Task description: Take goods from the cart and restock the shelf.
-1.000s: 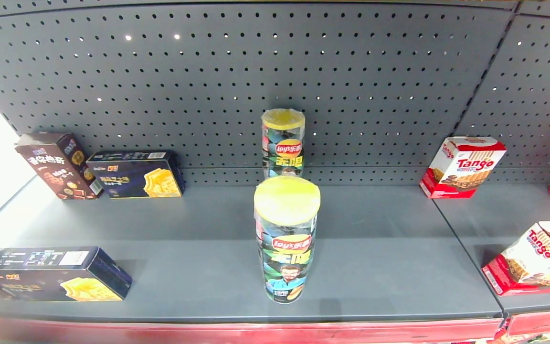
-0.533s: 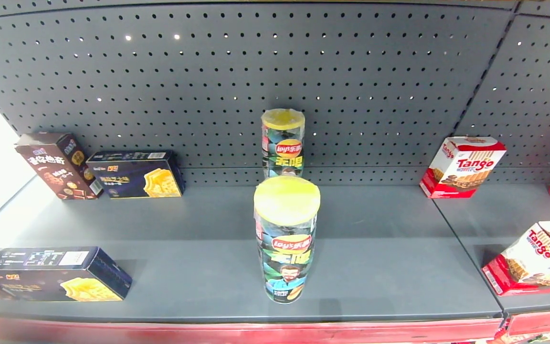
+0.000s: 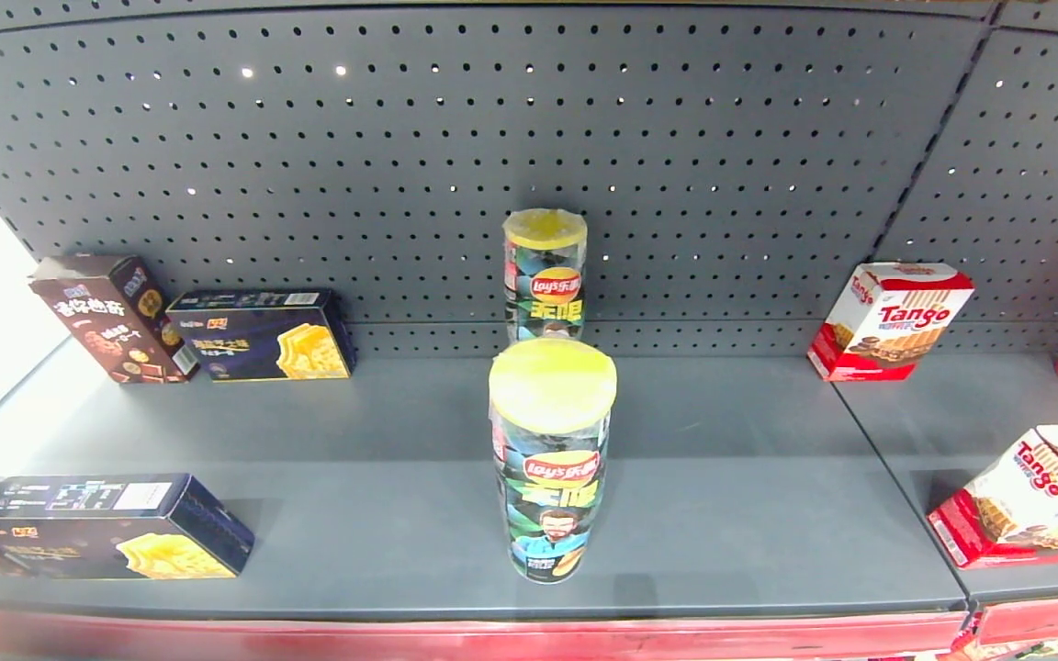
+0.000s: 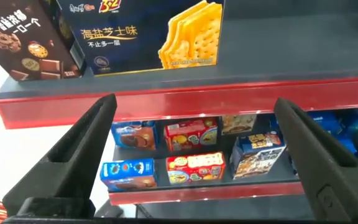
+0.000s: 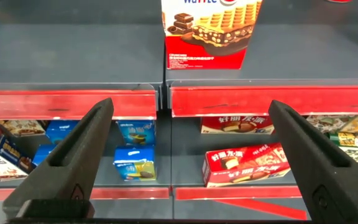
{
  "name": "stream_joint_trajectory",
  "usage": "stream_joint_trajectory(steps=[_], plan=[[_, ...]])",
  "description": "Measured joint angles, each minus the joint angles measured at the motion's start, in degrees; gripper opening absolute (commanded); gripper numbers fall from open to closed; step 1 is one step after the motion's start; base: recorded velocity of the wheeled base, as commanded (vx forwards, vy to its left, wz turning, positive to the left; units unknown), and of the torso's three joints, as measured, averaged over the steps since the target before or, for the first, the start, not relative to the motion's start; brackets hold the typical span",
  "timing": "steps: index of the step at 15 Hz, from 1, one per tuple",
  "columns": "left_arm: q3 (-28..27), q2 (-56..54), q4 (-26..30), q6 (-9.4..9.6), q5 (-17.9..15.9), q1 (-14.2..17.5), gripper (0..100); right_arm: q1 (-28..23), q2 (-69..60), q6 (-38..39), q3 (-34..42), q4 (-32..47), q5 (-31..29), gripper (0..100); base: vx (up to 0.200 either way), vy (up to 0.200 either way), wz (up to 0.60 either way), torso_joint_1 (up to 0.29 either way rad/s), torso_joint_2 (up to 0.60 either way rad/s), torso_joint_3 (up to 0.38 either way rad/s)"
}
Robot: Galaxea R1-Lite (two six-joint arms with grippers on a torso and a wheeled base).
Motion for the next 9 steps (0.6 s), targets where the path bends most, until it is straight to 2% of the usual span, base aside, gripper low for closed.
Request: stream_joint_trajectory(steps=[9], plan=[[0.0, -0.1, 0.0, -0.52, 0.0, 0.0, 100, 0.0, 0.0, 0.0, 0.0, 0.0, 0.0, 100, 0.000, 0.000, 0.00, 0.000, 0.00, 0.000]])
